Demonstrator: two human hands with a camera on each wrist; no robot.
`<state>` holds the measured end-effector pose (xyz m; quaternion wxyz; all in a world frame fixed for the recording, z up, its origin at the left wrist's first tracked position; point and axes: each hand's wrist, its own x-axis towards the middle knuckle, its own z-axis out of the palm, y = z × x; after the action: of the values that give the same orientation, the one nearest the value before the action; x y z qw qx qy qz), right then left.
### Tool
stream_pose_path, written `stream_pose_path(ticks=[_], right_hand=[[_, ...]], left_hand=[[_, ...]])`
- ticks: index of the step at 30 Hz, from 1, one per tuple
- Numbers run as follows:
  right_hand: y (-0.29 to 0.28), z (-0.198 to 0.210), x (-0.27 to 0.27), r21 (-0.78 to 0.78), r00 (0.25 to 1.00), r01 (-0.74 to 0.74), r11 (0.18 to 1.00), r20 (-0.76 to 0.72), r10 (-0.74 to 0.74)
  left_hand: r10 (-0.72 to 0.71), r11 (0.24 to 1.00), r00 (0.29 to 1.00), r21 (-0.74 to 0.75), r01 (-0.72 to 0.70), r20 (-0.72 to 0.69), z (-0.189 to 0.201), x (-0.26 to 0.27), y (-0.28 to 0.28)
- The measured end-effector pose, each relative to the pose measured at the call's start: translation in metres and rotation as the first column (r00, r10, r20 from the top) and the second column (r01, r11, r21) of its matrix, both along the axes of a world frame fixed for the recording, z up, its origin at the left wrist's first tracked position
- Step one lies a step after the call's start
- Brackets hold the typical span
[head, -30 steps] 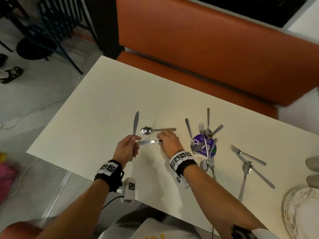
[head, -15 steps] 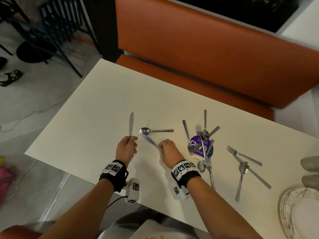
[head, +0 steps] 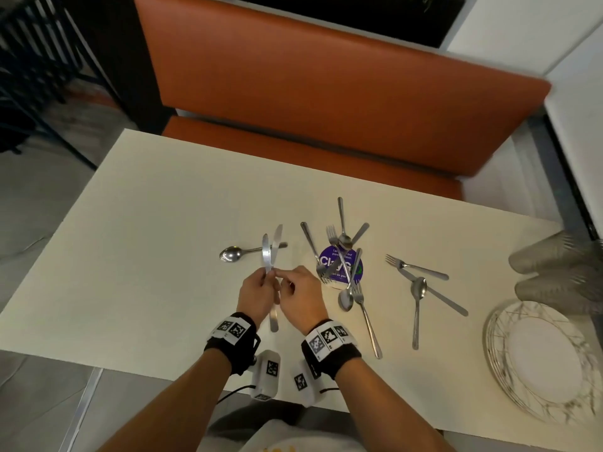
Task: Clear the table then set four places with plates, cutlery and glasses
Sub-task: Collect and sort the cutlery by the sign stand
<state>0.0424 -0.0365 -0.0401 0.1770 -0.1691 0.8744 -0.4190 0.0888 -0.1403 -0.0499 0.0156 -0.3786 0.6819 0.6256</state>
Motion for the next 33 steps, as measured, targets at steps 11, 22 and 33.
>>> stream_pose_path(ticks=[11, 22, 33], right_hand=[[-0.002, 0.007, -0.058, 0.009, 0.966, 0.113, 0.994, 0.235, -0.112], [0.012, 0.016, -0.064, -0.18, 0.932, 0.308, 0.934, 0.253, -0.259], [0.014, 0.016, -0.072, -0.199, 0.931, 0.24, 0.95, 0.323, -0.168]], left_hand=[[-0.177, 0.984, 0.983, 0.01, 0.178, -0.036, 0.011, 0.008, -0.002], [-0.119, 0.936, 0.992, 0.328, 0.129, -0.049, 0.02, 0.005, 0.006], [-0.207, 0.901, 0.978, 0.386, 0.197, -0.016, 0.012, 0.005, 0.009]])
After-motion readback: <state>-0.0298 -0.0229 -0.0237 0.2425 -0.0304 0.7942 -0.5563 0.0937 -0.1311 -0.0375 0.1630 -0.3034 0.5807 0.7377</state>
